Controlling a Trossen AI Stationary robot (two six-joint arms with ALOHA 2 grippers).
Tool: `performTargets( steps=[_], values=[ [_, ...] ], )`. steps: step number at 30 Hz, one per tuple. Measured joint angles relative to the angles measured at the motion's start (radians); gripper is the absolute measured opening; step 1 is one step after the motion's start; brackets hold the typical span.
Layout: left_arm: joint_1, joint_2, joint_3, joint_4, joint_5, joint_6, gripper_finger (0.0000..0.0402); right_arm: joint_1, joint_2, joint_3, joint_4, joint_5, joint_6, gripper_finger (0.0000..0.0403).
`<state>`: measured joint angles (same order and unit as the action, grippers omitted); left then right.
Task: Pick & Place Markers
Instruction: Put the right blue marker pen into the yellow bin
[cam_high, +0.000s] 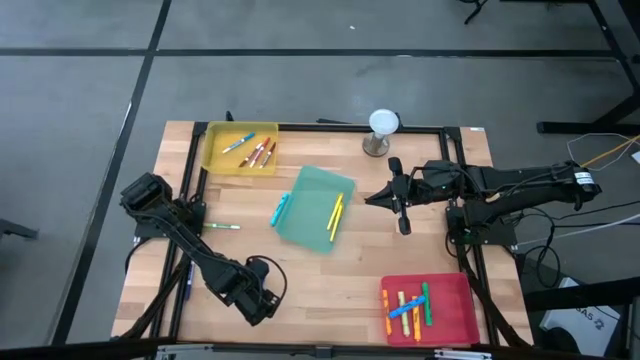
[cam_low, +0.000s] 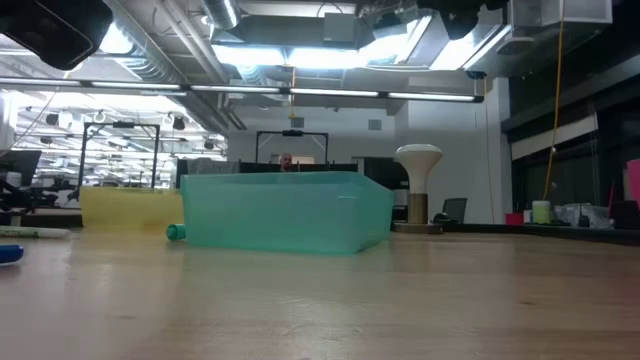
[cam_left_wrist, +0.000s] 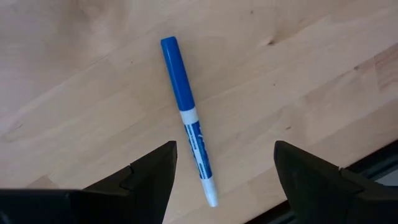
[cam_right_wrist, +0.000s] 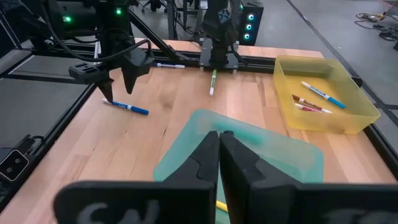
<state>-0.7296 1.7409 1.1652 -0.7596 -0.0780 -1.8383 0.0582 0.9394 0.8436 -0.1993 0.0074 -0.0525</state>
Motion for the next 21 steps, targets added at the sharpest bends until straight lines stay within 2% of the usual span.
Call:
performTargets(
  steps=[8,21],
  values=[
    [0.0,0.0,0.0,0.0,0.042,0.008,0.0261,0.0,0.0,0.0,0.0,0.0,0.0,0.0013],
    [-0.002,-0.001,0.0,0.001,0.047,0.0,0.0261,0.0,0.0,0.0,0.0,0.0,0.023,0.0013]
  ],
)
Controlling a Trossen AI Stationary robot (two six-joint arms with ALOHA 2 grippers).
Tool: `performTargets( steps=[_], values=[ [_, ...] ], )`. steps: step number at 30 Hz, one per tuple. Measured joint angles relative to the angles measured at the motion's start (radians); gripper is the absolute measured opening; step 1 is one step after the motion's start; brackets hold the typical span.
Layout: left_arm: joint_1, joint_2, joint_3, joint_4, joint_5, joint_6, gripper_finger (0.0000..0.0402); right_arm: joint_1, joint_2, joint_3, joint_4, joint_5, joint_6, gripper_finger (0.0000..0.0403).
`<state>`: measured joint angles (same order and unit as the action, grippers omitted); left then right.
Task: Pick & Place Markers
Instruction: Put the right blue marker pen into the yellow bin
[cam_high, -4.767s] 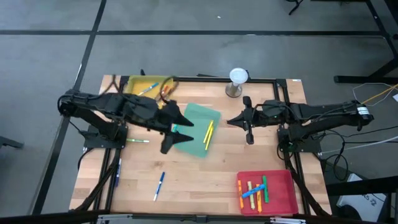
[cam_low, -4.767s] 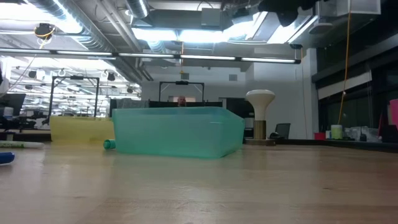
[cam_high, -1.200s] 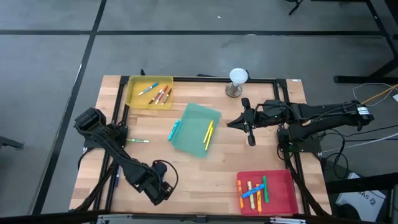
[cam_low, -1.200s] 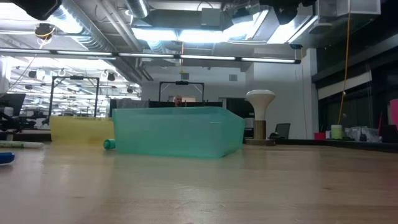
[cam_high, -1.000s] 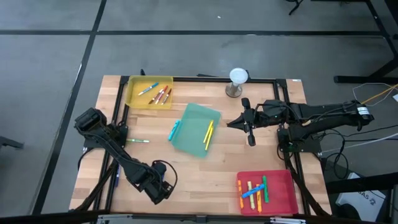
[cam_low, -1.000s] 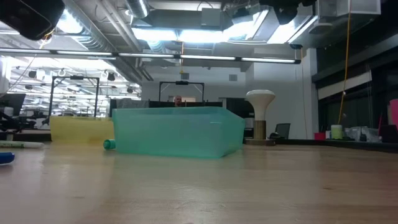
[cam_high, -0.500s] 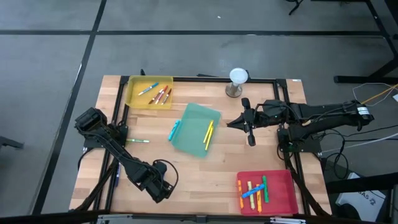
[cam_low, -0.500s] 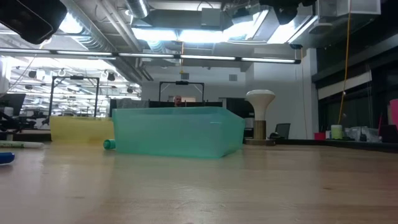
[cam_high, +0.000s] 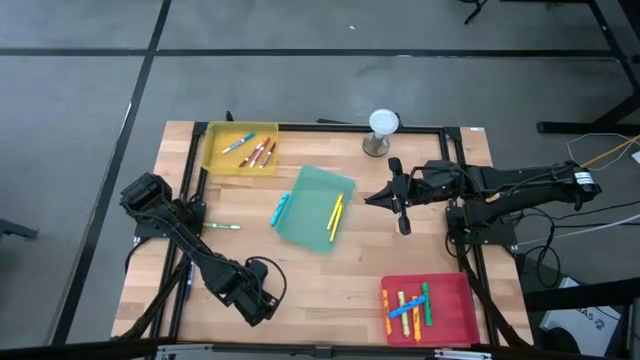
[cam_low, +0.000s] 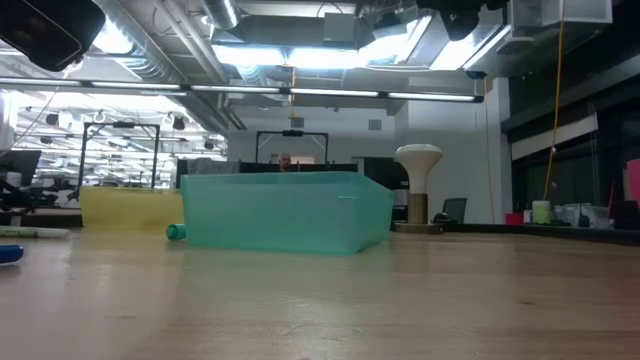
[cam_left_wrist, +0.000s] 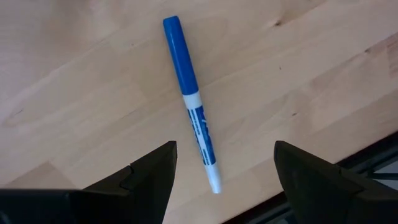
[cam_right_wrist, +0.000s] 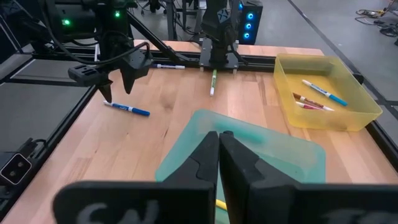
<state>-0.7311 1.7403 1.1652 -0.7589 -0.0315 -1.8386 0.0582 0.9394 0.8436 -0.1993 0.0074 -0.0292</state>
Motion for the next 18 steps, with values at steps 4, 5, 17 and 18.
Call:
performTargets(
  steps=[4,5,17,18],
  values=[
    [0.0,-0.019,0.0,-0.001,-0.005,-0.005,0.0261,0.0,0.0,0.0,0.0,0.0,-0.001,0.0013],
    [0.0,-0.026,0.0,-0.005,-0.006,-0.003,0.0261,0.0,0.0,0.0,0.0,0.0,-0.001,0.0013],
    [0.0,-0.057,0.0,-0.088,-0.023,-0.06,0.0261,0.0,0.0,0.0,0.0,0.0,-0.001,0.0013],
    [0.0,-0.057,0.0,-0.098,-0.026,-0.068,0.0261,0.0,0.0,0.0,0.0,0.0,-0.001,0.0013]
  ],
)
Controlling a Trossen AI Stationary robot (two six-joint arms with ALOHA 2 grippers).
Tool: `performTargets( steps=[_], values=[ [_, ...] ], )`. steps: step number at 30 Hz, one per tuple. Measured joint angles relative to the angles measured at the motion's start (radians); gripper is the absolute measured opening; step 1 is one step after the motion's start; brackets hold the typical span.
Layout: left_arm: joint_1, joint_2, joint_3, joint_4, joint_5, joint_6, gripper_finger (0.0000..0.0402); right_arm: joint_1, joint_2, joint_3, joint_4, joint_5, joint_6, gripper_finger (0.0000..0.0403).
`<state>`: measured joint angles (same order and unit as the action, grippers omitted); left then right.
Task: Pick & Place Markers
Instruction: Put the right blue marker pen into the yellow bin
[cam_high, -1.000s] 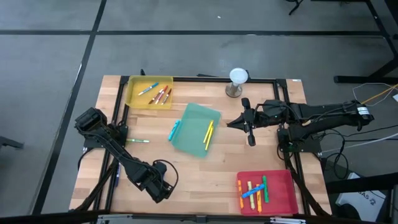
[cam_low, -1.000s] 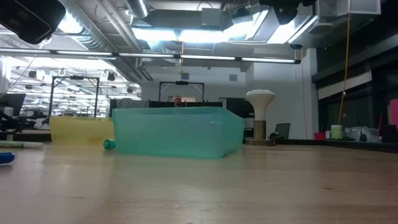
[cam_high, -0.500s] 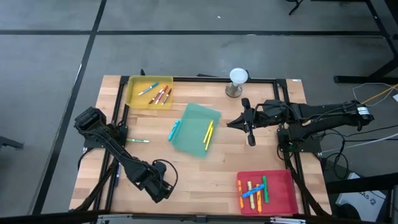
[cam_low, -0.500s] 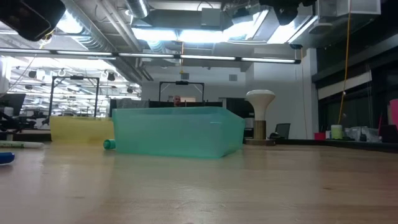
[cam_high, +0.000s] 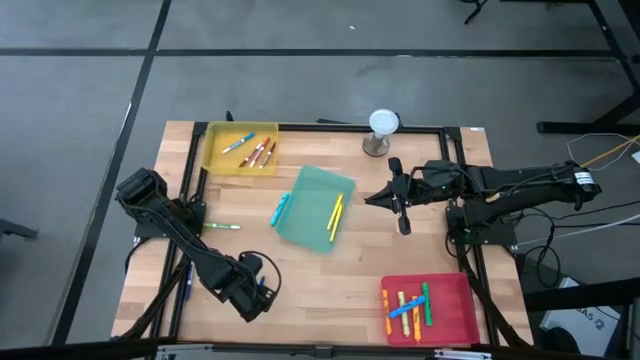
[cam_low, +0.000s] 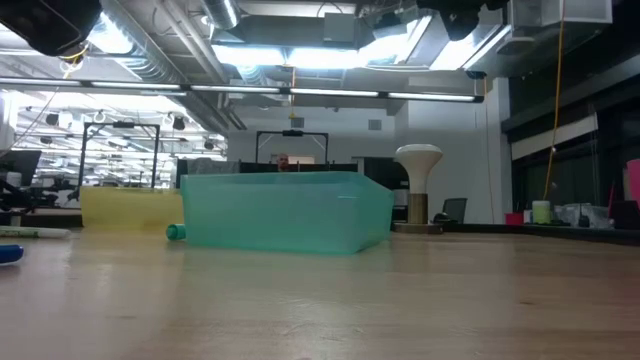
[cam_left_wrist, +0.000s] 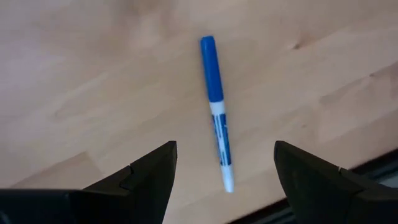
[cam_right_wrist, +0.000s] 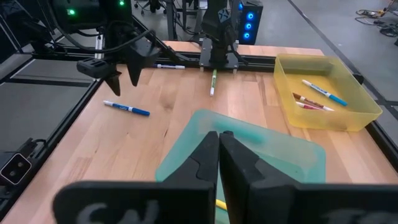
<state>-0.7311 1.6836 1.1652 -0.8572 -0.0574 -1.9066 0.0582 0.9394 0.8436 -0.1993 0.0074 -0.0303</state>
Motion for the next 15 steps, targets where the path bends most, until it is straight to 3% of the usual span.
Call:
performTargets(
  steps=[4,15],
  values=[
    [0.005,0.003,0.0,-0.021,-0.033,-0.011,0.0261,0.0,0.0,0.0,0.0,0.0,0.0,0.0013],
    [0.085,0.081,-0.019,0.032,0.025,0.096,0.0261,0.0,0.0,0.0,0.0,0.0,0.0,0.0013]
  ],
)
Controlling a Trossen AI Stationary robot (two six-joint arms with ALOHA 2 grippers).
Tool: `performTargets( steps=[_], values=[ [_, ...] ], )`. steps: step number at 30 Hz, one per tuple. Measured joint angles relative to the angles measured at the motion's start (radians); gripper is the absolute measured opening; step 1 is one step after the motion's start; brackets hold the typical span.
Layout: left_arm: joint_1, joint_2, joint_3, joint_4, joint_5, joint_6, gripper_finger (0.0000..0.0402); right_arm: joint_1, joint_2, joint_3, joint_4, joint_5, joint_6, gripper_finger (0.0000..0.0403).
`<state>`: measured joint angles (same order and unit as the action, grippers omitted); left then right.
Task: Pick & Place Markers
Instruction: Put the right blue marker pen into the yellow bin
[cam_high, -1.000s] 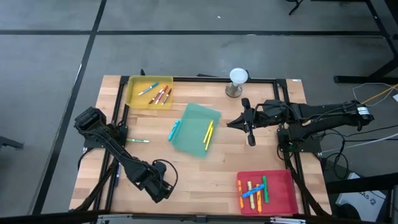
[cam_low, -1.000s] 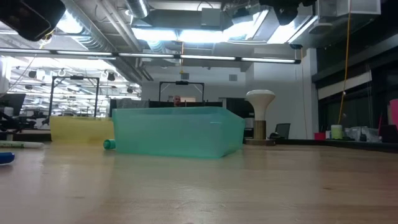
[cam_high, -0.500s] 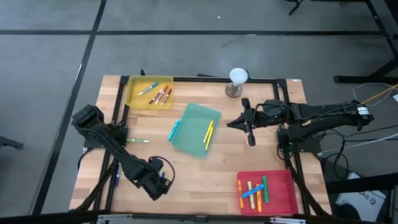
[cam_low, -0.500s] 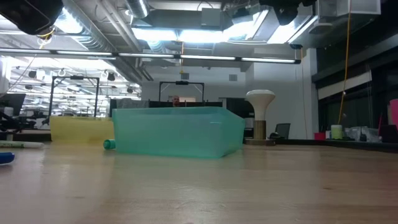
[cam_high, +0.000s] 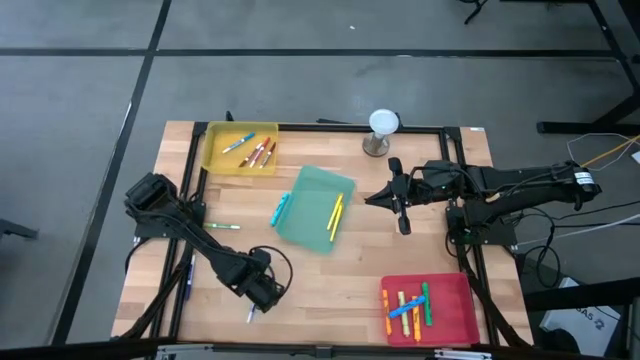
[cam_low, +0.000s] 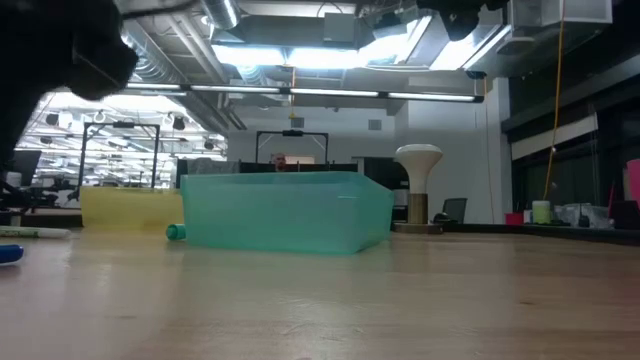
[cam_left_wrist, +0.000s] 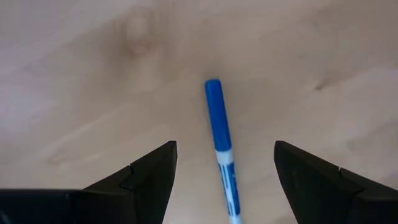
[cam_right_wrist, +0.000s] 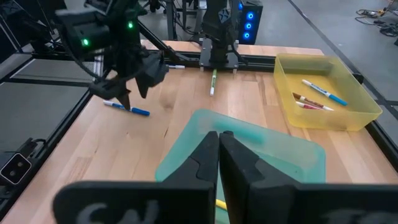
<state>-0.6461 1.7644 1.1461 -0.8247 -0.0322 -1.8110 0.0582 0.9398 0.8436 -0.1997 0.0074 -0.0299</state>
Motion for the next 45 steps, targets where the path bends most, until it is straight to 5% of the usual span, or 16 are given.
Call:
performTargets(
  steps=[23,45],
  values=[
    [-0.053,0.102,0.002,0.051,0.02,-0.078,0.0256,0.0,0.0,0.0,-0.003,0.0,-0.004,0.0013],
    [-0.052,0.103,-0.006,0.062,0.04,-0.059,0.0112,0.0,0.0,0.0,-0.003,0.0,-0.004,0.0013]
  ],
)
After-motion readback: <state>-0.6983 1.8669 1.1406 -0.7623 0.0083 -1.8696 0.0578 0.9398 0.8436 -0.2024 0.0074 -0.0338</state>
